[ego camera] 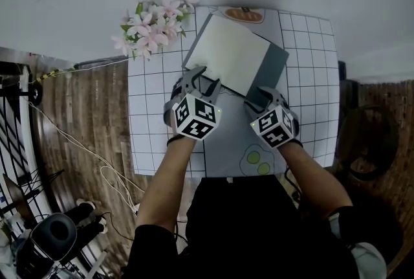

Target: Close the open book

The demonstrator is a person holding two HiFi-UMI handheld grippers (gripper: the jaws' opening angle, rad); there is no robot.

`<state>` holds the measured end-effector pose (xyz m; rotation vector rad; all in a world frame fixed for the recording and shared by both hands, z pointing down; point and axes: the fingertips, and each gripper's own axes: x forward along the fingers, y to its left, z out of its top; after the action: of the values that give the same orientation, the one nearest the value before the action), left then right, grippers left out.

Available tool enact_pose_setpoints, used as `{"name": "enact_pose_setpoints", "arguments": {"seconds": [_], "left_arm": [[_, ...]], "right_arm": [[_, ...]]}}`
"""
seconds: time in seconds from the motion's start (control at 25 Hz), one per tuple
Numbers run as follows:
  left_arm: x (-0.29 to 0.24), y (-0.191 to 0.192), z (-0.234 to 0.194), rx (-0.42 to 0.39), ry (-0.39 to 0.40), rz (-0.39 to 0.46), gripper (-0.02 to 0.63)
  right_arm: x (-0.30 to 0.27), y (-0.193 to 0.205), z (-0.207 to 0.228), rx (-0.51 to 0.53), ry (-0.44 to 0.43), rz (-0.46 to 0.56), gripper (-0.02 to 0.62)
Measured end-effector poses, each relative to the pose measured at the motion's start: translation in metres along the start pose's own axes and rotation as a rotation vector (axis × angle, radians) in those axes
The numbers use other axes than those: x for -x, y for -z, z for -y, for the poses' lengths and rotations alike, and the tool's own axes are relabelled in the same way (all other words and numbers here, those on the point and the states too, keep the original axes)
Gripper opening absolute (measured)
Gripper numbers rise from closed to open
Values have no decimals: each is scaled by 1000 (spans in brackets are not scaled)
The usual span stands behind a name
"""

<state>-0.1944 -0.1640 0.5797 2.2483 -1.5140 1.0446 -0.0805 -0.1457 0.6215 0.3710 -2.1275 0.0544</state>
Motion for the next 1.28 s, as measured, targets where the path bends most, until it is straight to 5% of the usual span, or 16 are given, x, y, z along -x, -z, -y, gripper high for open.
{"name": "enact_pose_setpoints", "arguments": {"seconds": [0.28,0.6,1.0,1.28], "left_arm": [[-24,17,13,-123,35,-103,179],[-27,11,61,-271,195,-107,184],[-37,-17,83,-448,181,-119,186],[-49,-23,87,-463,188,-129,186]], "right_arm": [[-4,3,3,105,26,-7,232],[-1,8,4,239,11,-45,67],[20,-10,9,266,46,-15,17],[25,-17,16,181,53,4,18]]}}
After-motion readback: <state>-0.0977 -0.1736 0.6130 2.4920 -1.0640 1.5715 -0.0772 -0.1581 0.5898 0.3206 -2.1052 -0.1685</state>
